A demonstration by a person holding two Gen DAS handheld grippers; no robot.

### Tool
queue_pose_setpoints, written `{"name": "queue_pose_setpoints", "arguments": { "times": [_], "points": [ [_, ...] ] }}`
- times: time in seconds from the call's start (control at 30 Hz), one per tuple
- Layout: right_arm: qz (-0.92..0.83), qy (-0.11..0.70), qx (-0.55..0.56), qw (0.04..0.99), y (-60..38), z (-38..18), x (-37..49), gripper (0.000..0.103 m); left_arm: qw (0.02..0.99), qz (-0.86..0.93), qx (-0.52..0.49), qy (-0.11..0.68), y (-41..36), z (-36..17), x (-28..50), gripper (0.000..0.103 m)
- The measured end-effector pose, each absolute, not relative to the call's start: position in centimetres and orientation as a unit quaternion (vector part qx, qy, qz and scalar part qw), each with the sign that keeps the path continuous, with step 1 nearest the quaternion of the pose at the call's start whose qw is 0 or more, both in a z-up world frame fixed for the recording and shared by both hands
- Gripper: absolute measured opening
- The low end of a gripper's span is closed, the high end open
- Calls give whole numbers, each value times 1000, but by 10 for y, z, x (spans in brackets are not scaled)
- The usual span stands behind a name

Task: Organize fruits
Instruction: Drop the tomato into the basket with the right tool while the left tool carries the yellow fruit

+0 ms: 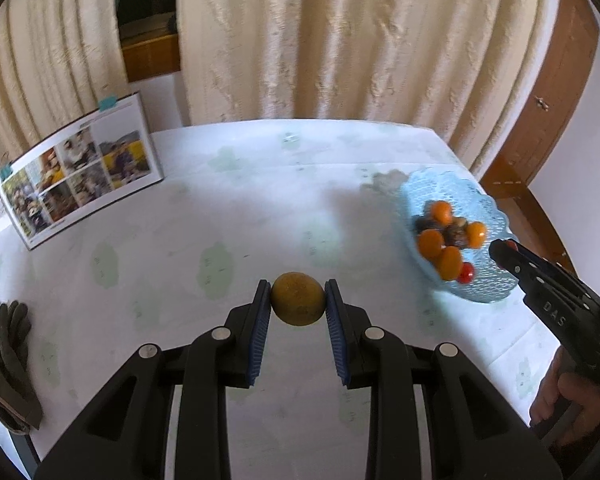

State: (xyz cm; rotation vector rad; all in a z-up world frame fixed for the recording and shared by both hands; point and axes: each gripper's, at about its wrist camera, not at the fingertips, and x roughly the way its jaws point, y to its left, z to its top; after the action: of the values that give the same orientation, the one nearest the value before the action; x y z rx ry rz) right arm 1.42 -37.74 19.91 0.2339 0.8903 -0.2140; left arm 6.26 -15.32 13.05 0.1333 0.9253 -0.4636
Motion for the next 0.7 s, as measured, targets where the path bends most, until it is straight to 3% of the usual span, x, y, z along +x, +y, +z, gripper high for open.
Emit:
{"name": "queue_pose_setpoints", "arguments": {
  "times": [0.7],
  "points": [
    [-150, 454, 115, 871, -453, 167, 18, 28, 857, -273, 102, 425, -252, 140, 56, 28]
  ]
}}
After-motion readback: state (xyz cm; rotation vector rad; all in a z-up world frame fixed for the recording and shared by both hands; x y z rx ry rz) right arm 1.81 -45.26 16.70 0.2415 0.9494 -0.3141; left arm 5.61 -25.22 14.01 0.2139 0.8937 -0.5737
